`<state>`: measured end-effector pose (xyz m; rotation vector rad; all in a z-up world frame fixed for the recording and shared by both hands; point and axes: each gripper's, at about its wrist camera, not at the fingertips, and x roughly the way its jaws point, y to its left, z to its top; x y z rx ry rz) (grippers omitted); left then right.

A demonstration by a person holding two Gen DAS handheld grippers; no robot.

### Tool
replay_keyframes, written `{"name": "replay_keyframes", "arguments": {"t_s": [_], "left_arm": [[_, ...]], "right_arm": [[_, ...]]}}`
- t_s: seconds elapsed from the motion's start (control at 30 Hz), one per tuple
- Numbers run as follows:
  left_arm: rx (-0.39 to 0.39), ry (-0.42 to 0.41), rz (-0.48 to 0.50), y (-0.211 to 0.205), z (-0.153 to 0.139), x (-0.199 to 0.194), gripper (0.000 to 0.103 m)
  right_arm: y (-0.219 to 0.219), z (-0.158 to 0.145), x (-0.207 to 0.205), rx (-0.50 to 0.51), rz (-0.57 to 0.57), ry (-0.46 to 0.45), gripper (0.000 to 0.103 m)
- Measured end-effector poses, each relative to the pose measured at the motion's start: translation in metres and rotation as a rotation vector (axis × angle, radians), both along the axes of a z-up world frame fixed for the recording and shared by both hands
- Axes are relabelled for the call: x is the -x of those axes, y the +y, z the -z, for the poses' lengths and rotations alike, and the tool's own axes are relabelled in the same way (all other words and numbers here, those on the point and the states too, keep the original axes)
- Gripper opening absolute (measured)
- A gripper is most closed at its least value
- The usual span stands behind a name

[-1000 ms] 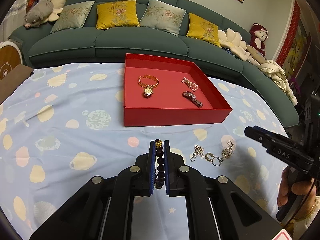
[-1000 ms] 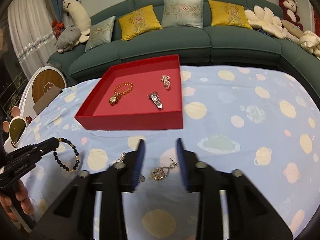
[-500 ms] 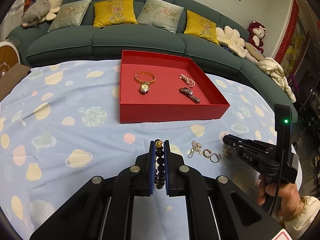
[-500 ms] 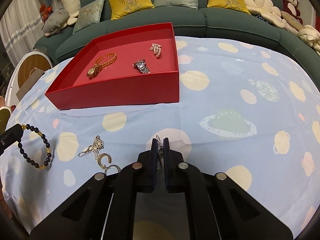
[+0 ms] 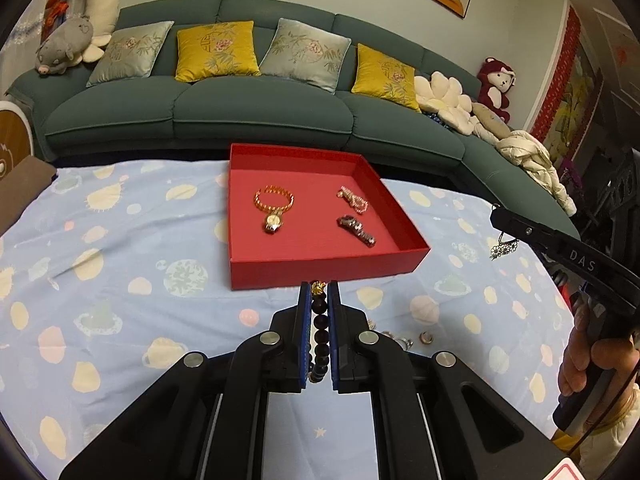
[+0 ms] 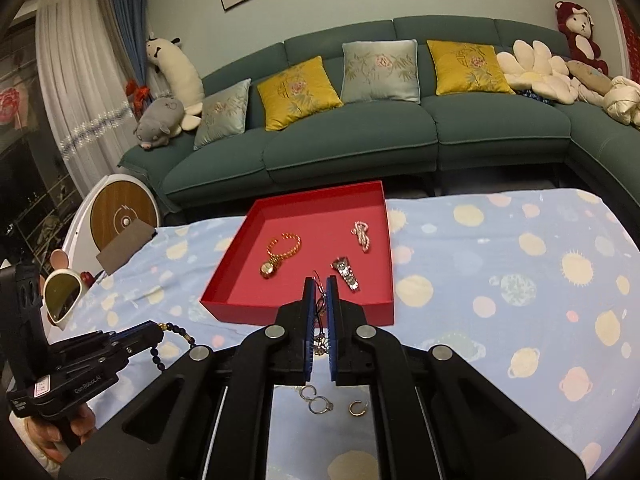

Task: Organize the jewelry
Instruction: 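Carry the beaded bracelet and earrings into the red box and open both tools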

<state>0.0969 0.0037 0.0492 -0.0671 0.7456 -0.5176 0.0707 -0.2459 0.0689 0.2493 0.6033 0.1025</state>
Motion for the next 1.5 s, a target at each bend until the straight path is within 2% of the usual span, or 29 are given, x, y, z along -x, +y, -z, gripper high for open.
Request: {"name": "replay_keyframes", "arguments": {"t_s": [0.17,0.23,0.4,0.57,0.87,1.03,1.17,1.23,1.27,1.3,1.43,1.5], "left_arm": [[-0.003,-0.065,0.026,-0.009,-0.040,-0.009,0.005],[-0.010,-0.059,0.043,-0.014,-0.049,-0.021,0.005],[-0.038,-0.061,0.054,-0.031,-0.059,-0.062,0.005],[-0.009,-0.028,0.042,-0.045,-0.050,-0.115,0.005],[-0.060,-0.016,0.028,-0.091,-0.014,-0.201,0.005],[-0.081,0.041,-0.009,-0.103,0.011,-0.235,0.006],[-0.061,0.041,-0.048,-0.099,0.018,-0.244,0.014],[-0.063,0.030,-0.071,-0.095,0.014,-0.243,0.037],[-0.058,0.010,-0.077,-0.092,0.009,-0.240,0.037],[-0.051,-0.005,-0.077,-0.089,0.004,-0.235,0.037],[-0.017,-0.050,-0.074,-0.063,-0.027,-0.200,0.037],[-0.025,-0.064,-0.073,-0.050,-0.041,-0.176,0.037]], "right_arm": [[0.003,-0.031,-0.003,0.004,-0.023,-0.049,0.005],[0.003,-0.040,-0.012,-0.001,-0.028,-0.060,0.005],[0.005,-0.041,-0.052,-0.013,-0.058,-0.037,0.005],[0.004,-0.020,-0.105,-0.066,-0.072,0.029,0.005],[0.009,0.038,-0.184,-0.066,-0.056,0.152,0.005],[0.009,0.064,-0.208,-0.058,-0.058,0.191,0.005],[0.005,0.069,-0.210,-0.054,-0.051,0.171,0.011],[0.002,0.063,-0.202,-0.061,-0.038,0.140,0.019],[0.000,0.060,-0.198,-0.068,-0.032,0.123,0.025],[-0.002,0.054,-0.192,-0.072,-0.027,0.107,0.027],[-0.007,0.020,-0.155,-0.053,-0.024,0.039,0.027],[-0.009,-0.002,-0.129,-0.037,-0.019,-0.002,0.028]]}}
